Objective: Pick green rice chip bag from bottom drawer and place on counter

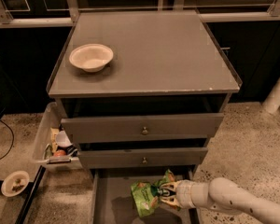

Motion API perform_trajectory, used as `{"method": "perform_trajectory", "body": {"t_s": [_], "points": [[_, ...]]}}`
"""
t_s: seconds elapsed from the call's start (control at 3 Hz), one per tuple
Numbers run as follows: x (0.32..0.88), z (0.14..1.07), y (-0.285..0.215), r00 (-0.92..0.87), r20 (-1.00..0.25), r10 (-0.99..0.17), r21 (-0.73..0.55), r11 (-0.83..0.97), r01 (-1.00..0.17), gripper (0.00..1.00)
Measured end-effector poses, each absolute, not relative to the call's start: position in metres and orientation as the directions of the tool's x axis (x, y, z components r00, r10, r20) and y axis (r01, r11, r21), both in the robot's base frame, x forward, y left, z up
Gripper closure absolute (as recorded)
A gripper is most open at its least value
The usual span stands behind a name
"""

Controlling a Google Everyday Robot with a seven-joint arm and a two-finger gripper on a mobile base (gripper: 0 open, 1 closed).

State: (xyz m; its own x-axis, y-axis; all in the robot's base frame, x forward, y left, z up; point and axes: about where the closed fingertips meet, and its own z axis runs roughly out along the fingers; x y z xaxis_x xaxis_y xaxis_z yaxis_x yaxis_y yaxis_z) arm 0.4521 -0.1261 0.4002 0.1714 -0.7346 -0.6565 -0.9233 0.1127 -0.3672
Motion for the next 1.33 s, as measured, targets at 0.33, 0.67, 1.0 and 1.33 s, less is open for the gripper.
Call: {"method": "perform_trajectory", "body": {"t_s": [0.33, 0.67, 1.0, 1.33], "points": [[0.442, 0.416, -0.109, 0.221, -0.656, -0.722, -0.374, 0.056, -0.926, 1.00], [0.438, 0.467, -0.103, 0.285, -0.632, -0.720, -0.426, 0.016, -0.905, 1.00], [0.442, 0.534, -0.105, 0.345, -0.552, -0.759, -0.524, -0.007, -0.852, 1.00], [0.459, 0.606, -0.122, 0.382, -0.449, -0.808, -0.630, -0.017, -0.777, 1.00]]}}
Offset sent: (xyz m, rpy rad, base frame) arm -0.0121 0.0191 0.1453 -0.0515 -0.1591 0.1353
